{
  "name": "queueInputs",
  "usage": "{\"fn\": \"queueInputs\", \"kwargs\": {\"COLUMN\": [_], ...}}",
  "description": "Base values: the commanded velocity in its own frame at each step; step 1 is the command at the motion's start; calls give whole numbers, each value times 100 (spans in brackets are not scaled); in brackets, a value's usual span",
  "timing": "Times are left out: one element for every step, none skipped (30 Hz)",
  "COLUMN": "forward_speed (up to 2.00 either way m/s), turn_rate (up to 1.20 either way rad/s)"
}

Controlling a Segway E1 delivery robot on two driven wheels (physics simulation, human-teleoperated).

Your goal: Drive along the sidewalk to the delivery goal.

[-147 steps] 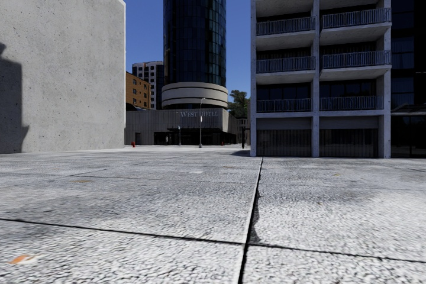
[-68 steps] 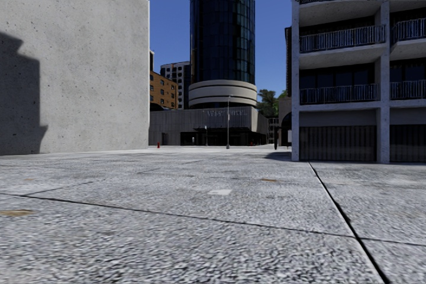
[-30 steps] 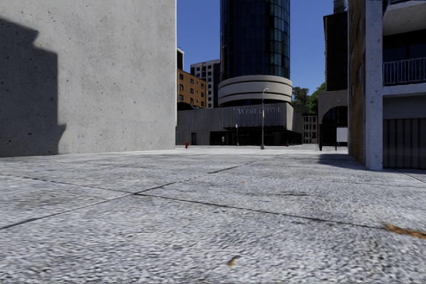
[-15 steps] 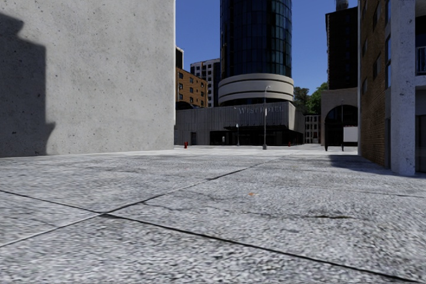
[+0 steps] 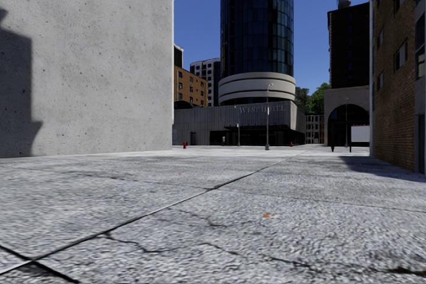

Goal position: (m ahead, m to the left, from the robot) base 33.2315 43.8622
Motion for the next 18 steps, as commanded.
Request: {"fn": "queueInputs", "kwargs": {"forward_speed": [200,200,200,200,200,200,200,200,200,200,200,200,200,200,200,200,200,200], "turn_rate": [0,0,0,0,0,0,0,0,0,0,0,0,0,0,0,0,0,0]}}
